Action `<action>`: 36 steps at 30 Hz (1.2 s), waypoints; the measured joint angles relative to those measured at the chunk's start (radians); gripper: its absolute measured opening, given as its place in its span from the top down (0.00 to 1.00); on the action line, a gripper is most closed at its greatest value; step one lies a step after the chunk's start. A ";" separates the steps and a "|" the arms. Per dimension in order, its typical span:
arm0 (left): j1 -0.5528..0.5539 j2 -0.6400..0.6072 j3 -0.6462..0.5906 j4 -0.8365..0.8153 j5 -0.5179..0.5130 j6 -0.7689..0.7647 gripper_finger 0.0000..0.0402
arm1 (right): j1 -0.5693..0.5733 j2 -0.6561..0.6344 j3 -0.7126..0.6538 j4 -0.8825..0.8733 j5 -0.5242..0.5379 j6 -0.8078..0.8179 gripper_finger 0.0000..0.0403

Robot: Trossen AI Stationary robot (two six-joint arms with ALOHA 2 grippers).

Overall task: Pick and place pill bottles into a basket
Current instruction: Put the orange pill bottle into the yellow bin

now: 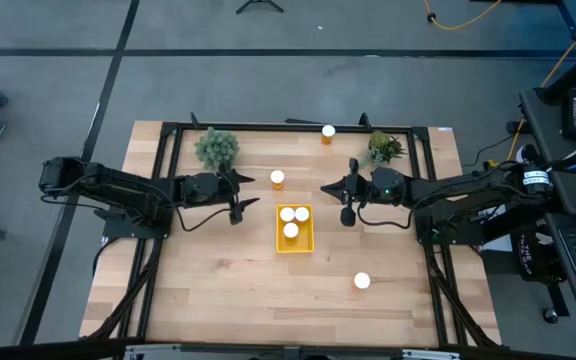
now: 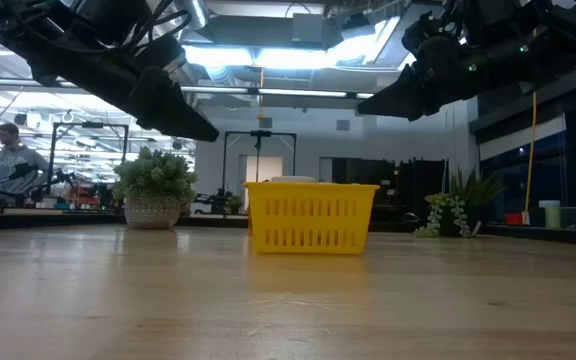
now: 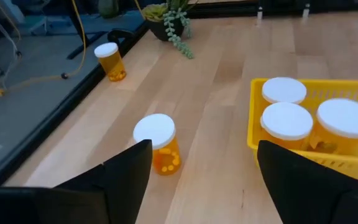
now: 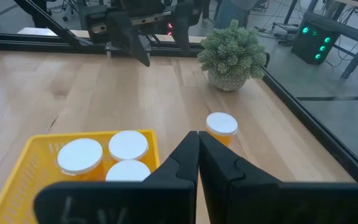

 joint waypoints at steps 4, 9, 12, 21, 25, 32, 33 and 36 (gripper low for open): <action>0.002 0.000 0.000 0.000 0.000 -0.063 0.28 | 0.000 0.000 0.000 0.000 0.000 0.000 0.96; 0.030 0.014 0.021 0.000 -0.020 -0.056 0.29 | 0.000 0.000 0.000 0.000 0.000 0.000 0.96; 0.074 0.059 0.051 0.001 0.003 -0.032 0.29 | 0.000 0.000 0.000 0.001 0.000 -0.002 0.96; 0.206 0.293 0.157 0.001 0.120 0.027 0.28 | 0.000 0.000 0.000 0.006 0.000 -0.001 0.96; 0.224 0.374 0.183 0.001 0.144 0.040 0.28 | 0.000 0.000 0.000 0.003 0.000 0.002 0.96; 0.225 0.441 0.190 0.075 0.165 0.034 0.28 | 0.000 0.000 0.000 0.001 0.000 0.001 0.96; 0.225 0.449 0.191 0.099 0.169 0.035 0.28 | 0.000 0.000 0.000 0.001 0.000 0.001 0.96; 0.233 0.470 0.191 0.129 0.170 0.033 0.28 | 0.000 0.000 0.000 0.001 0.000 0.001 0.96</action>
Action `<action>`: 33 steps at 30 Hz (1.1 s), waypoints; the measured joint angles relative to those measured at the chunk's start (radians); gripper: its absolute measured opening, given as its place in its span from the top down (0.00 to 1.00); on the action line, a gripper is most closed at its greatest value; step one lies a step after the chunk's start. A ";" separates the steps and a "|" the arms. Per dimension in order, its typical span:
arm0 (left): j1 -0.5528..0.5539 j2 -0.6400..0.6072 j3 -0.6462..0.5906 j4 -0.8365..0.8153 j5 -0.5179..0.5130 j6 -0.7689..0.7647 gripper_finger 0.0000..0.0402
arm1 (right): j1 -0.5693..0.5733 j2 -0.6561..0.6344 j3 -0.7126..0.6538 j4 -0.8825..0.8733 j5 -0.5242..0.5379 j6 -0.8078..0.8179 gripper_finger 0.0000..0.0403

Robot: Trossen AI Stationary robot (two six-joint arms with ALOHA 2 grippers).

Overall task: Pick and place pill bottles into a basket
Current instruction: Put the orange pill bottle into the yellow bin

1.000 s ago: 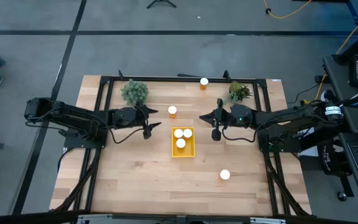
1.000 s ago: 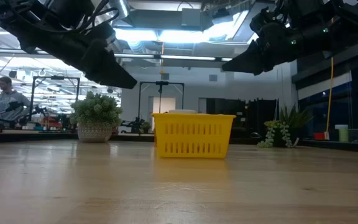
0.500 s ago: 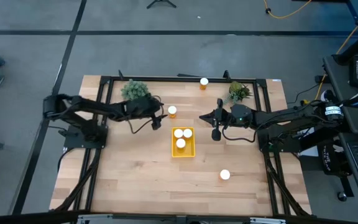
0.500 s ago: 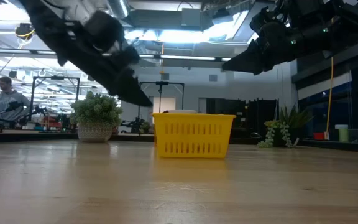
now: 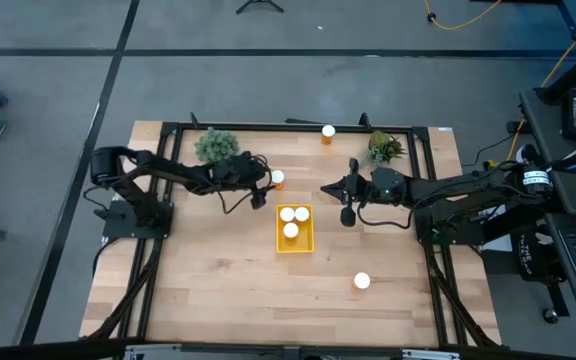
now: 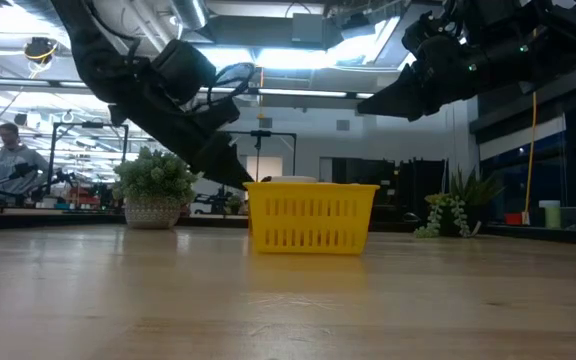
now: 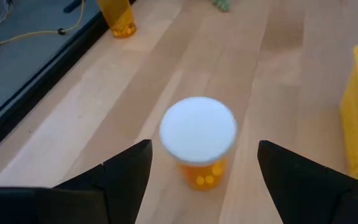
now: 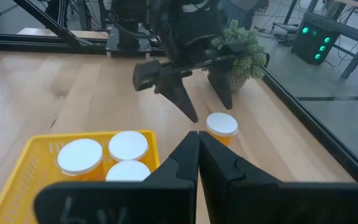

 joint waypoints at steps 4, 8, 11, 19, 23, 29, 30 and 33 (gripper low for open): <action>0.016 0.025 0.001 -0.001 0.001 -0.023 0.28 | 0.000 0.000 0.000 0.000 0.000 0.000 0.96; 0.023 0.048 0.000 0.029 0.023 -0.026 0.28 | 0.000 0.000 0.000 0.000 0.000 0.000 0.96; 0.023 0.064 0.002 0.042 0.026 -0.026 0.28 | 0.000 0.000 0.000 0.000 0.000 0.000 0.96; 0.023 0.126 0.049 0.043 0.022 -0.004 0.28 | 0.000 0.000 0.000 0.000 0.000 -0.001 0.96; 0.023 0.130 0.073 0.044 0.019 0.014 0.28 | 0.000 0.000 0.000 -0.001 0.000 -0.001 0.96; 0.026 0.125 0.074 0.040 0.002 0.022 0.28 | 0.000 0.000 0.000 -0.002 0.000 -0.004 0.96; 0.026 0.125 0.074 0.040 0.002 0.022 0.28 | 0.000 0.000 0.000 -0.002 0.000 -0.004 0.96; 0.025 0.125 0.074 0.040 0.002 0.021 0.28 | 0.000 0.000 0.000 -0.002 0.000 -0.004 0.96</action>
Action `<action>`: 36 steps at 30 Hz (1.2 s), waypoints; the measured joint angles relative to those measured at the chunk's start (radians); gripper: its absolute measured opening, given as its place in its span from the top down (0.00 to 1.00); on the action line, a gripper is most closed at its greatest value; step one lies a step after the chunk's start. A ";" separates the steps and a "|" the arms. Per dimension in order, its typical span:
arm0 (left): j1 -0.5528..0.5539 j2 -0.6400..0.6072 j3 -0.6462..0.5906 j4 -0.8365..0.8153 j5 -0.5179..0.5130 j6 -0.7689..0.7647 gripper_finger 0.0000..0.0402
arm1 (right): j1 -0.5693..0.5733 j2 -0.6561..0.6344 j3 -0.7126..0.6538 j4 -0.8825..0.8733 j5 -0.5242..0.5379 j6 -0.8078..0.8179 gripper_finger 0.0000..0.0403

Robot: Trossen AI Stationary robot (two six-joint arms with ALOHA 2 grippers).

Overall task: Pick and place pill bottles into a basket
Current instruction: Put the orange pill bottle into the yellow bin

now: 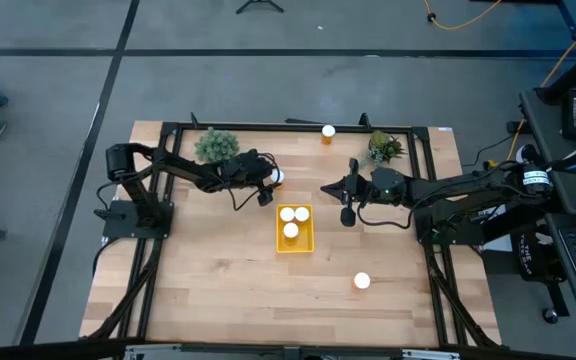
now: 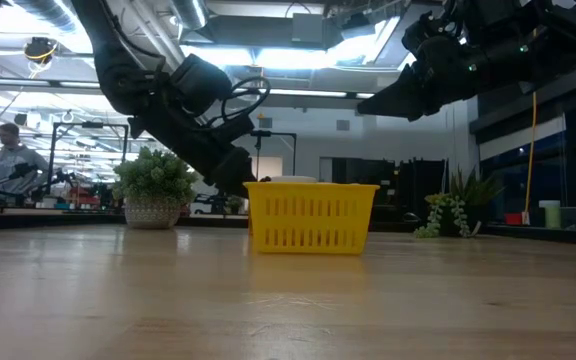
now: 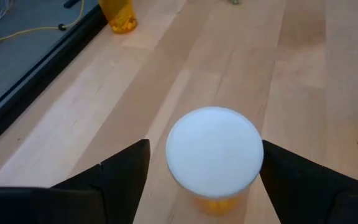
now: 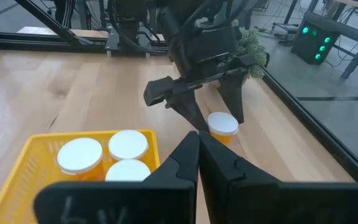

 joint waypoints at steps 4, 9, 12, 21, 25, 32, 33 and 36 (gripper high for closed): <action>0.000 0.000 0.000 0.000 0.000 0.000 0.28 | 0.000 0.000 0.000 0.000 0.000 0.000 0.96; 0.000 0.000 0.000 0.000 0.000 -0.003 0.28 | 0.000 0.000 0.000 0.000 0.000 0.000 0.96; 0.000 0.000 0.000 0.000 0.000 -0.003 0.30 | 0.000 0.000 0.000 0.000 0.000 -0.006 0.96; 0.000 0.000 0.000 0.000 0.000 -0.003 0.41 | 0.000 0.000 0.000 0.000 0.000 -0.019 0.96; 0.000 0.000 0.000 0.000 0.000 -0.003 0.44 | 0.000 0.000 0.000 0.000 0.000 -0.019 0.96; -0.001 -0.001 0.000 0.000 0.000 -0.003 0.45 | 0.000 0.000 0.000 0.000 0.000 -0.020 0.96; -0.002 -0.001 0.000 0.000 0.000 -0.003 0.45 | 0.000 0.000 0.000 0.000 0.000 -0.021 0.96; -0.002 -0.001 0.000 0.000 0.000 -0.003 0.45 | 0.000 0.000 0.000 0.000 0.000 -0.023 0.96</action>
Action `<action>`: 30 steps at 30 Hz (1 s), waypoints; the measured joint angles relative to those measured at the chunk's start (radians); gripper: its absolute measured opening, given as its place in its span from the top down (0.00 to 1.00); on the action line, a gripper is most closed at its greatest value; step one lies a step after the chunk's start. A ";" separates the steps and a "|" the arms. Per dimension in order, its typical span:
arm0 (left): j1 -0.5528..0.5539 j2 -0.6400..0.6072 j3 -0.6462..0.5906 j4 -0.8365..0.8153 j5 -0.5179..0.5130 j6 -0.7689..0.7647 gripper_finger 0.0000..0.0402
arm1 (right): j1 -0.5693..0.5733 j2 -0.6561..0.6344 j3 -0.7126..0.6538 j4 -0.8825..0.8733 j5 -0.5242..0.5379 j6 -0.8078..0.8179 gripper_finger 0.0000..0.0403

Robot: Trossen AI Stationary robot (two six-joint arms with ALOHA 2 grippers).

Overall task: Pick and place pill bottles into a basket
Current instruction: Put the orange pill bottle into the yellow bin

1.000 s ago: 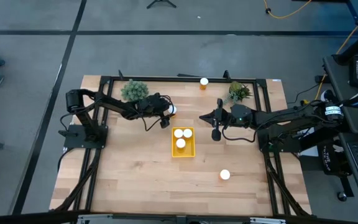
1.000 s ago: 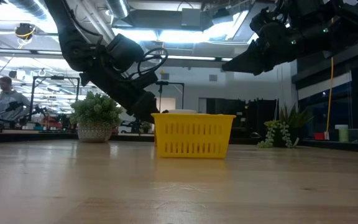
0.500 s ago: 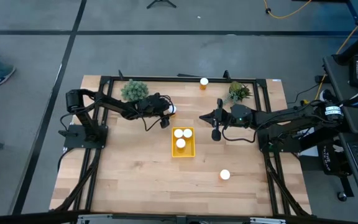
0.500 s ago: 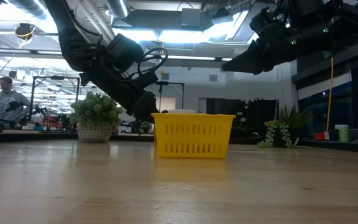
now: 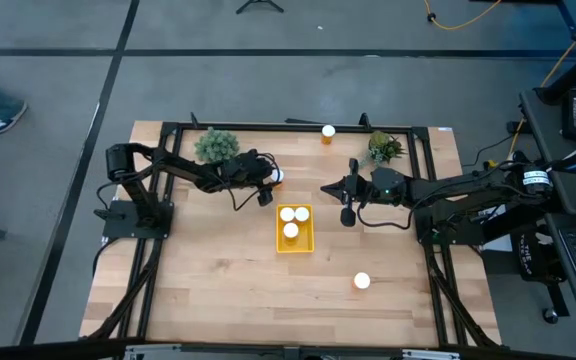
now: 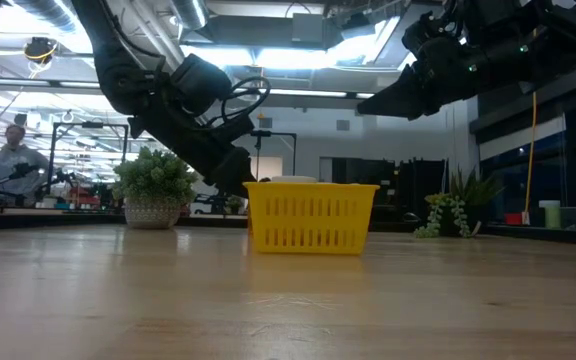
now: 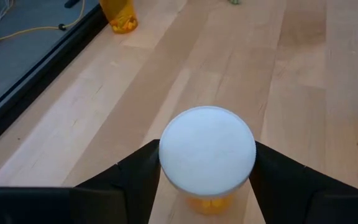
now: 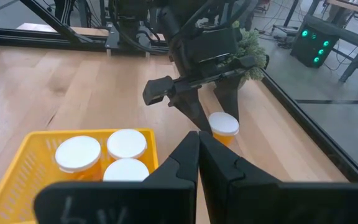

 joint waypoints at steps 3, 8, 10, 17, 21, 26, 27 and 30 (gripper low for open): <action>-0.002 0.000 0.000 0.000 0.000 -0.002 0.45 | 0.000 0.000 0.000 0.000 0.000 0.000 0.96; -0.010 -0.026 0.000 -0.011 0.006 -0.001 0.45 | 0.000 0.000 0.000 0.000 0.000 0.000 0.96; -0.010 -0.052 -0.001 -0.018 0.024 -0.001 0.45 | 0.000 0.000 0.000 0.000 0.000 0.000 0.96; -0.010 -0.199 -0.001 -0.129 0.026 -0.001 0.44 | 0.000 0.000 0.000 0.000 0.000 0.000 0.96; -0.025 -0.279 -0.001 -0.161 0.027 0.000 0.44 | 0.000 0.000 0.000 0.000 0.000 0.000 0.96; -0.060 -0.363 -0.001 -0.168 0.113 0.000 0.44 | 0.000 0.000 0.000 0.001 0.000 0.000 0.96; -0.068 -0.376 -0.001 -0.170 0.130 0.000 0.44 | 0.000 0.000 0.000 0.001 0.000 0.000 0.96; -0.097 -0.409 -0.001 -0.169 0.153 0.008 0.44 | 0.000 0.000 0.000 0.001 0.000 0.000 0.96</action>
